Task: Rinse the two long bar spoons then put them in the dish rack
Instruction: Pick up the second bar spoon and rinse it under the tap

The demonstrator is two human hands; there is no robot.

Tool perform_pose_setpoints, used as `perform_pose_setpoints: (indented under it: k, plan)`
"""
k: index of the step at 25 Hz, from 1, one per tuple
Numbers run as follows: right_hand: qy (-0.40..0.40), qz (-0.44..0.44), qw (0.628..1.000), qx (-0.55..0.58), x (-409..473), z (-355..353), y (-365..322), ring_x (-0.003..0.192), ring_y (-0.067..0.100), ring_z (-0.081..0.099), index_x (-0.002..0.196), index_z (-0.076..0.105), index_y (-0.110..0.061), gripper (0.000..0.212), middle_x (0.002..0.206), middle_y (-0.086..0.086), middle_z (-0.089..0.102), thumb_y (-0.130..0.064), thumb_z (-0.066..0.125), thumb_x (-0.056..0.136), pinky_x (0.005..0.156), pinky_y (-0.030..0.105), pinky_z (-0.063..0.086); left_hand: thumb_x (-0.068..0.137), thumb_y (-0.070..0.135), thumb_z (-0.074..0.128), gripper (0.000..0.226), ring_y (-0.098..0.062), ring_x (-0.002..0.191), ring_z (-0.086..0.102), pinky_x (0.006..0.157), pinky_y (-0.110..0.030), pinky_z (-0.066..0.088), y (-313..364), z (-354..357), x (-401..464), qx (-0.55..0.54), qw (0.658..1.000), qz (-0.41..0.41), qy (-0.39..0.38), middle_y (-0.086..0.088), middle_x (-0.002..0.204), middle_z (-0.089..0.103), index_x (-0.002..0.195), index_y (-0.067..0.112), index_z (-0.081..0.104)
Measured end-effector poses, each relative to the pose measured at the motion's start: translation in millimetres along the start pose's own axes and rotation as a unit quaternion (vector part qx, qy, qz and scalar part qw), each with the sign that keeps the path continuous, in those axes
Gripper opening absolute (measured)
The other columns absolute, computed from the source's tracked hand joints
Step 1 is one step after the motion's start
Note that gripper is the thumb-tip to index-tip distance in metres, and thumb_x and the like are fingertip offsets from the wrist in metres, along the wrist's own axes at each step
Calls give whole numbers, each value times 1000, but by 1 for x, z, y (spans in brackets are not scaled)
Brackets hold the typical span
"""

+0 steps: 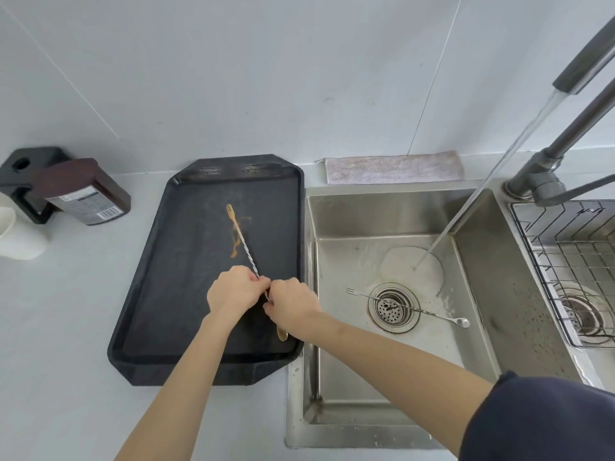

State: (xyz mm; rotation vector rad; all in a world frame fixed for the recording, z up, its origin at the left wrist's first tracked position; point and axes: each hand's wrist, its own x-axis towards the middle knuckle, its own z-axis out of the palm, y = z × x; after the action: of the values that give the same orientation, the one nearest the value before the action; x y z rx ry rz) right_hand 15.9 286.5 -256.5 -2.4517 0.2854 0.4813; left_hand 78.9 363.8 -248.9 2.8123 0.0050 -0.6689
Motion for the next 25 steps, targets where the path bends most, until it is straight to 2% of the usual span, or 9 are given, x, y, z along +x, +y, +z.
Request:
perform_pose_setpoints:
  k: [3, 6, 8, 12, 15, 17, 19, 20, 25]
  plan:
    - [17, 25, 994, 102, 0, -5, 7, 98, 35, 61, 102, 59, -4, 22, 105, 18, 64, -21, 52, 91, 80, 39, 51, 84, 28, 53, 23, -21, 72, 59, 58, -23, 42, 9, -9, -6, -56, 998, 24, -1, -7, 77, 69, 65, 15, 58]
    - [40, 28, 984, 170, -6, -14, 16, 90, 30, 60, 85, 54, -12, 11, 91, 13, 62, -22, 55, 88, 73, 35, 48, 84, 26, 52, 12, -25, 91, 64, 78, -32, 48, 22, -11, -12, -121, 991, 54, 2, -6, 85, 69, 79, 17, 59]
    - [60, 34, 978, 197, -13, -21, 25, 92, 29, 59, 79, 49, -17, 13, 91, 13, 65, -24, 57, 86, 76, 35, 49, 85, 27, 51, 11, -25, 97, 64, 87, -34, 48, 30, -10, -18, -150, 986, 77, -1, -4, 86, 67, 85, 18, 57]
    - [79, 42, 972, 217, -32, -42, 46, 80, 21, 53, 75, 50, -19, 15, 83, 8, 61, -24, 59, 85, 68, 28, 44, 87, 26, 54, 18, -22, 90, 62, 85, -30, 45, 55, -1, -38, -192, 973, 129, 20, -5, 81, 67, 93, 12, 63]
    - [48, 26, 973, 226, -55, -66, 70, 81, 20, 57, 81, 59, -16, 13, 92, 12, 69, -26, 55, 89, 65, 26, 46, 88, 21, 55, 21, -19, 82, 62, 85, -30, 49, 76, 6, -54, -202, 966, 162, 19, -6, 81, 68, 98, 7, 65]
    - [50, 36, 969, 241, -68, -83, 90, 79, 19, 61, 96, 65, -8, 23, 88, 8, 68, -22, 48, 92, 70, 25, 49, 88, 18, 55, 20, -6, 67, 66, 74, -21, 56, 86, 10, -61, -226, 958, 178, -7, -2, 74, 67, 99, 6, 66]
    - [86, 58, 957, 270, -75, -100, 108, 75, 16, 62, 101, 66, -6, 26, 87, 5, 68, -19, 45, 92, 63, 17, 46, 88, 16, 56, 20, 8, 45, 60, 50, -6, 50, 97, 14, -69, -257, 946, 193, -48, 3, 66, 64, 101, 4, 65]
    - [105, 64, 948, 295, -77, -108, 115, 77, 15, 62, 104, 66, -7, 27, 92, 7, 69, -18, 44, 93, 62, 15, 45, 88, 16, 56, 20, 11, 41, 57, 46, -4, 48, 102, 17, -73, -264, 941, 203, -64, 4, 65, 63, 102, 3, 65]
    - [162, 67, 872, 456, -83, -148, 131, 95, 19, 64, 118, 58, -8, 28, 117, 13, 67, -15, 45, 95, 63, 16, 46, 88, 11, 57, 21, 11, 38, 55, 44, 0, 41, 131, 35, -94, -286, 921, 235, -125, 2, 65, 61, 102, -3, 65]
